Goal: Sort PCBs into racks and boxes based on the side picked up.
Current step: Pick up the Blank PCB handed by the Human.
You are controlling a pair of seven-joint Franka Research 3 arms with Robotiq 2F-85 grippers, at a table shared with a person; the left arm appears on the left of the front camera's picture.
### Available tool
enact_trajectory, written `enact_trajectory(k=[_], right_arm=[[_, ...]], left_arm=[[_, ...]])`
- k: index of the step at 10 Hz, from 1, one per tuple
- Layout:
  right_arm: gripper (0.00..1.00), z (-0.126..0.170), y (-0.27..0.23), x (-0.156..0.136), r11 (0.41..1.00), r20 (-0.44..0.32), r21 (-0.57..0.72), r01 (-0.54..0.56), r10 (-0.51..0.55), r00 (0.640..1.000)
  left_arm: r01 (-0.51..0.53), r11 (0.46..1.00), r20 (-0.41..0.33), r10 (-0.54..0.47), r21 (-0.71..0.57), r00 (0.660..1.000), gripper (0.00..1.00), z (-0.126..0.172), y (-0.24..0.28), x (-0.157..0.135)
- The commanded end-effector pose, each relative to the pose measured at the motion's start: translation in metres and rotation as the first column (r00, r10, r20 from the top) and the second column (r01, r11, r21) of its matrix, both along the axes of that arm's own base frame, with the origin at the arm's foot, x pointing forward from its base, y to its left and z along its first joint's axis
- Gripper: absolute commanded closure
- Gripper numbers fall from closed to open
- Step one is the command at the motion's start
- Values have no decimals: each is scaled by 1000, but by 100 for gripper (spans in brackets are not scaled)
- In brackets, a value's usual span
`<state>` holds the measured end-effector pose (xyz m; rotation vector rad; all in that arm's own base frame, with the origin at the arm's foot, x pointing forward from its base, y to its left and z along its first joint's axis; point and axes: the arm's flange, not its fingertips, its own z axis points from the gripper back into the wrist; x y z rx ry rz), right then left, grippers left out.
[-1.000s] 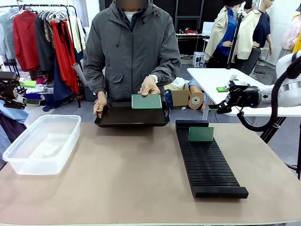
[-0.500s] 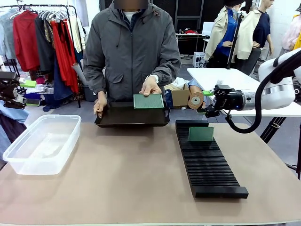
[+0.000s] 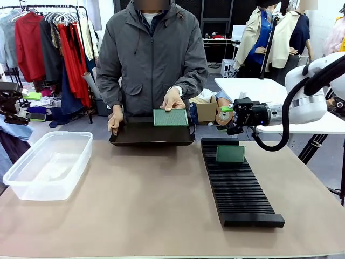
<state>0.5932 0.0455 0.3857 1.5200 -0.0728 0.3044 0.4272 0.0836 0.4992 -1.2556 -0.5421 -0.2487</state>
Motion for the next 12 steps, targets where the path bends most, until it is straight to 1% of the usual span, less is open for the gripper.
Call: enact_trajectory(k=[1, 3, 5, 6, 9, 12], right_arm=[[0, -1, 14, -7, 999, 28, 4, 46, -47, 999], [0, -6, 25, -3, 997, 42, 2, 80, -80, 996], [0, -8, 36, -4, 994, 103, 43, 96, -100, 990], [0, -8, 42, -3, 994, 111, 50, 92, -97, 989], [0, -12, 61, 2, 997, 96, 42, 64, -68, 993], [0, -12, 77, 8, 997, 112, 43, 59, -63, 992]], left_arm=[[-2, 1000, -6, 2, -10, 1000, 0, 2, 0, -1], [-2, 1000, -6, 2, -10, 1000, 0, 2, 0, -1], [-2, 1000, -6, 2, -10, 1000, 0, 2, 0, -1], [-2, 1000, -6, 2, -10, 1000, 0, 2, 0, -1], [-2, 1000, -6, 2, -10, 1000, 0, 2, 0, -1], [-2, 1000, -6, 2, -10, 1000, 0, 2, 0, -1]])
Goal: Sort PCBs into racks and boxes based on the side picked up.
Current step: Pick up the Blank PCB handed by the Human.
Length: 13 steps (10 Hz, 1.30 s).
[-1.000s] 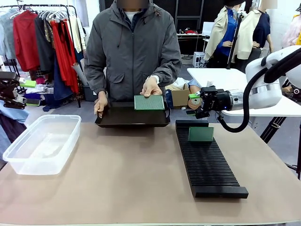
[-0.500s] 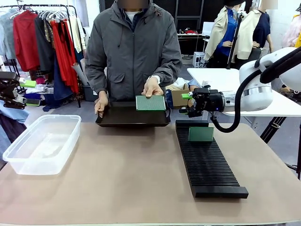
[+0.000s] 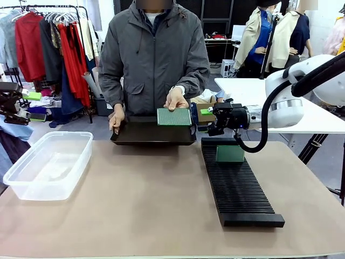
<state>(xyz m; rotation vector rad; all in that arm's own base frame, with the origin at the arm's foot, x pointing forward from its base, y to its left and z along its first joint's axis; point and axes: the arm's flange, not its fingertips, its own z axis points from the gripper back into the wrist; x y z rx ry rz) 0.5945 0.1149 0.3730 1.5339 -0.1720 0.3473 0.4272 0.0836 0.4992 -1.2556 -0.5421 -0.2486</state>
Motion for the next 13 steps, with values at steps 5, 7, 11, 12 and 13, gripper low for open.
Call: enact_trajectory(k=[5, 7, 11, 12, 13], right_arm=[[0, 1, 28, 17, 998, 64, 25, 50, -52, 997], [0, 1, 36, 22, 999, 66, 18, 47, -48, 997], [0, 4, 51, 28, 999, 88, 16, 44, -45, 995], [0, 4, 54, 29, 999, 88, 16, 44, -45, 995], [0, 4, 55, 30, 999, 88, 16, 42, -43, 995]], left_arm=[[-2, 1000, -6, 2, -10, 1000, 0, 2, 0, -1], [-2, 1000, -6, 2, -10, 1000, 0, 2, 0, -1], [-2, 1000, -6, 2, -10, 1000, 0, 2, 0, -1], [-2, 1000, -6, 2, -10, 1000, 0, 2, 0, -1], [-2, 1000, -6, 2, -10, 1000, 0, 2, 0, -1]])
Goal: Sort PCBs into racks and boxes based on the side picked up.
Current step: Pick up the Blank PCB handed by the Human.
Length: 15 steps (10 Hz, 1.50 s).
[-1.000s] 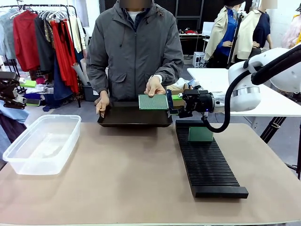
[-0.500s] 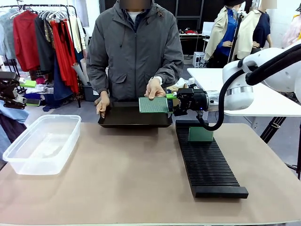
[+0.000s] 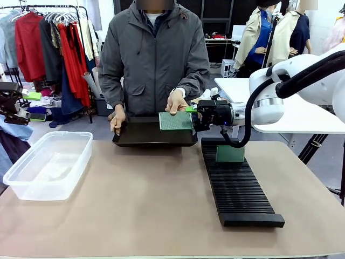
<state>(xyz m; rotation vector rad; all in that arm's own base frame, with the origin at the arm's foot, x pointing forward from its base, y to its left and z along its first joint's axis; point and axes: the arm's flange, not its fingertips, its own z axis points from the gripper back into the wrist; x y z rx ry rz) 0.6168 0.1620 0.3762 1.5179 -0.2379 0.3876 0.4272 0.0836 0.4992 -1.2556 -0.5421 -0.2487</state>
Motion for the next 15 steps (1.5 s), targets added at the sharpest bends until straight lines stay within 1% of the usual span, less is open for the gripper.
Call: enact_trajectory(k=[1, 2, 3, 4, 7, 8, 11, 14, 15], right_arm=[[0, 1, 10, 9, 1000, 18, 11, 26, -26, 999], [7, 1, 10, 10, 1000, 16, 12, 29, -29, 999], [19, 1, 9, 10, 999, 17, 15, 33, -33, 999], [36, 1, 9, 10, 999, 21, 18, 40, -40, 999], [96, 1, 11, 10, 998, 13, 30, 54, -55, 998], [100, 0, 13, 10, 998, 9, 30, 60, -61, 998], [100, -3, 18, 13, 996, -11, 41, 85, -85, 996], [100, -4, 20, 12, 996, -22, 36, 78, -77, 997], [100, -5, 18, 10, 999, -5, 29, 45, -45, 999]], left_arm=[[-2, 1000, -6, 2, -10, 1000, 0, 2, 0, -1], [-2, 1000, -6, 2, -10, 1000, 0, 2, 0, -1], [-2, 1000, -6, 2, -10, 1000, 0, 2, 0, -1], [-2, 1000, -6, 2, -10, 1000, 0, 2, 0, -1], [-2, 1000, -6, 2, -10, 1000, 0, 2, 0, -1], [-2, 1000, -6, 2, -10, 1000, 0, 2, 0, -1], [-2, 1000, -6, 2, -10, 1000, 0, 2, 0, -1], [-2, 1000, -6, 2, -10, 1000, 0, 2, 0, -1], [-2, 1000, -6, 2, -10, 1000, 0, 2, 0, -1]])
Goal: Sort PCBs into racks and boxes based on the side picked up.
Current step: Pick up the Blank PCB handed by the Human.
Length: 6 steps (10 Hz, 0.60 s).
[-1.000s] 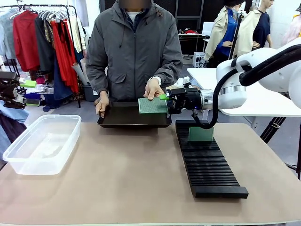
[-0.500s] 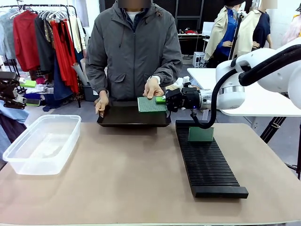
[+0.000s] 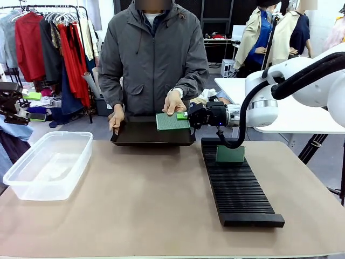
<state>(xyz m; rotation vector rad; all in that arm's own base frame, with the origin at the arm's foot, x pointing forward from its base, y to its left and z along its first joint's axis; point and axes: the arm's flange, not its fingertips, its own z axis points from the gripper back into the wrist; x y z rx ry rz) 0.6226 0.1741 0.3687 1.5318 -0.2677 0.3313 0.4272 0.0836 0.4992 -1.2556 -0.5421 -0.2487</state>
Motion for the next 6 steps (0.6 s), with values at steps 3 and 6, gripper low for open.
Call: enact_trajectory(k=[3, 6], right_arm=[[100, 0, 0, 0, 1000, 0, 0, 1, -1, 1000], [100, 0, 0, 0, 1000, 0, 0, 1, -1, 1000]], left_arm=[[-2, 1000, -6, 2, -10, 1000, 0, 2, 0, -1], [-2, 1000, -6, 2, -10, 1000, 0, 2, 0, -1]])
